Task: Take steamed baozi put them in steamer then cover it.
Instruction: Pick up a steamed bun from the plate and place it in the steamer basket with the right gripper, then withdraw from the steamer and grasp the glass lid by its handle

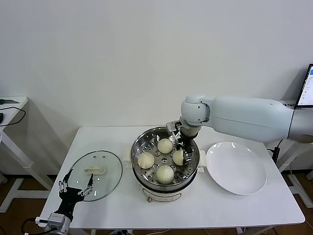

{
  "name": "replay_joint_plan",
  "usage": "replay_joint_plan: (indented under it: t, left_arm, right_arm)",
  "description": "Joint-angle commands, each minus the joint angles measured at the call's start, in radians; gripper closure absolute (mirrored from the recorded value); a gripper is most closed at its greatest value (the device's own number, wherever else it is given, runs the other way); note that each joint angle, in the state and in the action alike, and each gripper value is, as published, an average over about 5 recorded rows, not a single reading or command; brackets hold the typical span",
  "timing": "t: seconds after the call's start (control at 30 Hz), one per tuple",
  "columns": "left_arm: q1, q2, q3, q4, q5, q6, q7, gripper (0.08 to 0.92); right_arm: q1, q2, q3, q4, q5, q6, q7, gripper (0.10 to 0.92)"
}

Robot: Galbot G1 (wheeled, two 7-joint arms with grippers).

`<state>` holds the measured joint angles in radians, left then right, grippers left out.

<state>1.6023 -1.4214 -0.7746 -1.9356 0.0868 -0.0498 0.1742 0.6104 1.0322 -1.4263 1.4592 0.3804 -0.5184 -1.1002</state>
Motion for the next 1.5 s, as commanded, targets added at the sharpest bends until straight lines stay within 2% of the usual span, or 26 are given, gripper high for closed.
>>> replay_joint_plan:
  t: [0.03,0.17,0.4,0.57,0.77,0.93,1.07,1.2,1.33,1.5]
  left_arm:
    - [0.002,-0.001,-0.001,0.003,0.000,-0.002,0.001,0.177]
    - [0.006,0.000,-0.002,0.003,0.001,-0.003,0.001,0.177]
    - [0.010,-0.003,0.007,-0.009,0.011,-0.006,-0.002,0.177]
    - [0.007,-0.004,0.014,-0.016,0.018,-0.018,-0.019,0.177]
    - [-0.003,-0.001,0.017,-0.035,0.022,-0.005,-0.043,0.177]
    - [-0.006,0.003,0.013,-0.065,0.020,0.018,-0.052,0.177]
    - [-0.011,0.007,0.010,-0.082,0.016,0.025,-0.059,0.177]
    - [-0.019,0.008,0.016,-0.085,0.023,0.015,-0.063,0.177]
    - [-0.032,0.001,0.021,-0.070,0.026,-0.007,-0.065,0.177]
    - [-0.047,-0.009,0.025,-0.054,0.025,-0.025,-0.087,0.177]
  right_arm:
    - [-0.023,0.001,0.034,-0.013,-0.009,-0.001,0.004,0.279]
    - [0.039,-0.044,0.064,0.001,0.035,0.005,-0.009,0.212]
    - [0.149,-0.200,0.148,0.049,0.140,0.012,-0.035,0.203]
    - [0.053,-0.369,0.339,0.092,0.153,0.012,-0.015,0.203]
    - [-0.370,-0.565,0.842,0.172,0.155,0.082,0.222,0.203]
    - [-0.847,-0.651,1.284,0.220,0.252,0.178,0.483,0.203]
    - [-1.197,-0.624,1.604,0.241,0.371,0.280,0.721,0.203]
    - [-1.520,-0.503,1.942,0.301,0.429,0.365,0.894,0.203]
    - [-1.767,-0.336,2.139,0.385,0.400,0.429,0.984,0.203]
    - [-1.944,-0.121,2.228,0.462,0.309,0.548,1.047,0.203]
